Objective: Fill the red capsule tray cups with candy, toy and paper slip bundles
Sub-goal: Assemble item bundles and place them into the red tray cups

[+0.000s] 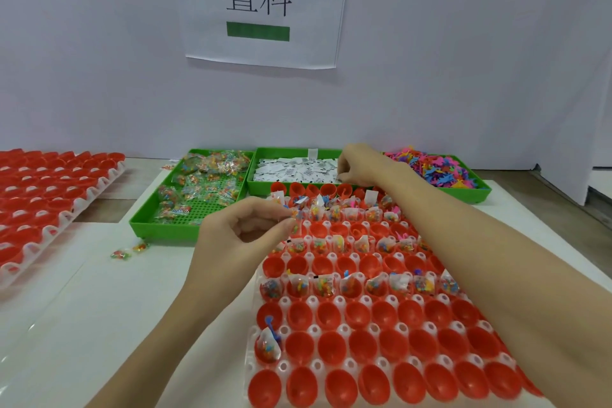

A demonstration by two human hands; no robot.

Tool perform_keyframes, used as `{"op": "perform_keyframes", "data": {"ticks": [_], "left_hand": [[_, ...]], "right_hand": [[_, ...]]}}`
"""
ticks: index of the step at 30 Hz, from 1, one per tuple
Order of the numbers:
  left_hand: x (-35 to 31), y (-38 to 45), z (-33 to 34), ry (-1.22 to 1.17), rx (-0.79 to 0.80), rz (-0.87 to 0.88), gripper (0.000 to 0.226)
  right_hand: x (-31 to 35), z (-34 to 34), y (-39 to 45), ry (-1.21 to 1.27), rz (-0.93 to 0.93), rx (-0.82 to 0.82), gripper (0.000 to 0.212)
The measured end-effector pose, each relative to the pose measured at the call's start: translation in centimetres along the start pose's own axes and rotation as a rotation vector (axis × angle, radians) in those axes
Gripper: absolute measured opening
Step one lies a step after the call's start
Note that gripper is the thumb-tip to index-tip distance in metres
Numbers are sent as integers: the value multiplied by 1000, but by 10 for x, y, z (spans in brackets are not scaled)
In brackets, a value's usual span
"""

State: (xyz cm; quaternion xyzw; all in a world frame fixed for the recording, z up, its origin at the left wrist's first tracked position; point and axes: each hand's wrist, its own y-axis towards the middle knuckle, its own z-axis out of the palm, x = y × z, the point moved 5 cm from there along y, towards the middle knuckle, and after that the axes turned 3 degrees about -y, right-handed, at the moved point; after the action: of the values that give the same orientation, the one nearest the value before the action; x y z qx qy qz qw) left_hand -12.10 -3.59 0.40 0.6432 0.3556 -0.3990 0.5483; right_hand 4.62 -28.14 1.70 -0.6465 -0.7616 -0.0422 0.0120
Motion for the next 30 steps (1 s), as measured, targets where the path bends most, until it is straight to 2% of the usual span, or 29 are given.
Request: {"op": "perform_keyframes", "data": {"ticks": [2,6,9,12,19,30], "left_hand": [[2,0,0,-21,3,-37,14],[3,-2,4,-51,19,-91,16],[0,-4,10,-37,55,-92,20],[-7,-5,12,-36,78,-73,22],[-19,-12,22,-63,121,-33,24],[-22,-21,36,45,308,-35,25]], "right_hand": [[-3,-7,-5,47,28,-93,17],[-1,-28,-35,401,84,-321,20],[16,-36,-79,592,22,-346,18],[35,-36,-129,622,-45,-373,10],[64,-22,-209,927,-72,-343,8],[77,-11,-239,856,-60,-387,12]]}}
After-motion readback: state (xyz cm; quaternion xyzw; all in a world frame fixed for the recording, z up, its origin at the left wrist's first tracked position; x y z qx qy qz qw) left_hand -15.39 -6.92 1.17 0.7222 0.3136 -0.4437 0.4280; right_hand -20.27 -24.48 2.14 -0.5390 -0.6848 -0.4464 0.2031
